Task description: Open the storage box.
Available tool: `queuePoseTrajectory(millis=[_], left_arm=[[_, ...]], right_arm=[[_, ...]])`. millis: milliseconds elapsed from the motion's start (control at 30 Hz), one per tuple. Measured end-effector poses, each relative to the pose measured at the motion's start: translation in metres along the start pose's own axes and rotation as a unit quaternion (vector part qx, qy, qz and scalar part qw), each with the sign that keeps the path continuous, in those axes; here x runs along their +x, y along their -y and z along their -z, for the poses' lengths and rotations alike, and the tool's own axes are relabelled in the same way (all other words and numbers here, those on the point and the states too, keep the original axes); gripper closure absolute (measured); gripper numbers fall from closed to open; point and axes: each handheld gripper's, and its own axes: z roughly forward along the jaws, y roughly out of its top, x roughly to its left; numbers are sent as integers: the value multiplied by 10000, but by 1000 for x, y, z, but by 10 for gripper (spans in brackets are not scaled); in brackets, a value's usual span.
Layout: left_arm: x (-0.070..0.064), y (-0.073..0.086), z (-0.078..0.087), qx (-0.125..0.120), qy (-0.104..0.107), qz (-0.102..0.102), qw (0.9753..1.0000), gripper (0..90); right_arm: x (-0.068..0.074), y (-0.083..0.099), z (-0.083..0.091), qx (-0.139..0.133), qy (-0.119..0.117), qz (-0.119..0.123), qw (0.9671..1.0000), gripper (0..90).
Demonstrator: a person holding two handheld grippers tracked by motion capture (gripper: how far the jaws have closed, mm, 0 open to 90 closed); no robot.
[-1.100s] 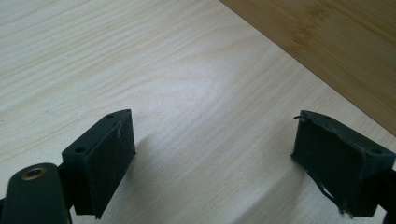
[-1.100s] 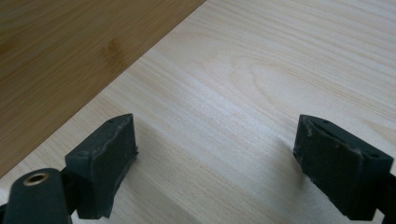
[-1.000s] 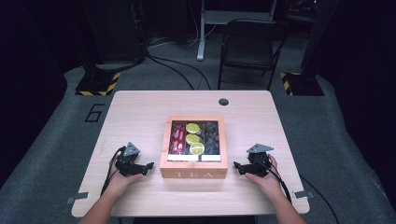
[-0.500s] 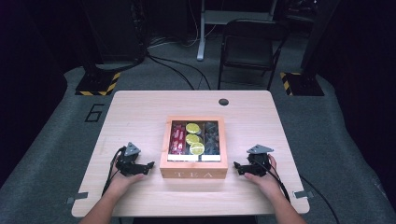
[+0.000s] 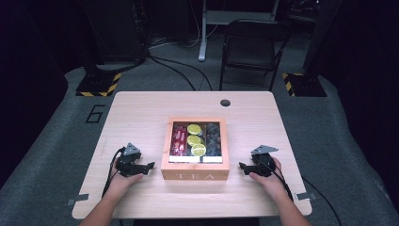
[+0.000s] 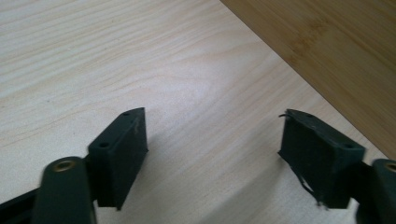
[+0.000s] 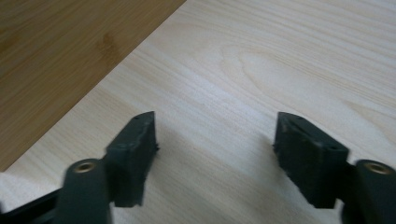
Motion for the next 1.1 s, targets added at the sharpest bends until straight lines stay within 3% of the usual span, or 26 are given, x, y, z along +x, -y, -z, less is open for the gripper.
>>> queuePoseTrajectory(millis=[133, 167, 267, 333, 433, 600, 667, 767, 933, 1100], left_arm=[[-1, -2, 2, 24, 17, 23, 10000, 262], [-1, -4, 5, -46, 17, 70, 10000, 264], [-1, -8, 11, -132, 26, 162, 9998, 289], [-1, -9, 13, -183, 0, 151, 9997, 308], [-5, -12, 19, -312, -37, 132, 9994, 313], [-9, -14, 22, -353, -71, 59, 9993, 313], [-10, -15, 24, -326, -26, 14, 9995, 314], [-16, -18, 29, -432, 65, 102, 9990, 321], [-23, -21, 34, -481, 115, -36, 9988, 330], [-28, -22, 37, -538, 298, 99, 9981, 336]], right_arm=[[2, -2, 3, 29, -44, -98, 9999, 335], [4, -3, 6, 55, 50, 38, 10000, 336], [11, -6, 10, 63, 86, 30, 9999, 337], [13, -7, 14, 48, 36, 139, 9999, 341], [16, -8, 19, -113, 74, 124, 9998, 354], [15, -10, 28, -137, 113, 116, 9998, 368], [17, -11, 34, -211, 159, 14, 9997, 373], [20, -14, 43, -428, 117, 169, 9989, 375], [26, -18, 51, -490, 32, 318, 9983, 376], [31, -21, 58, -658, -42, 299, 9974, 371]])
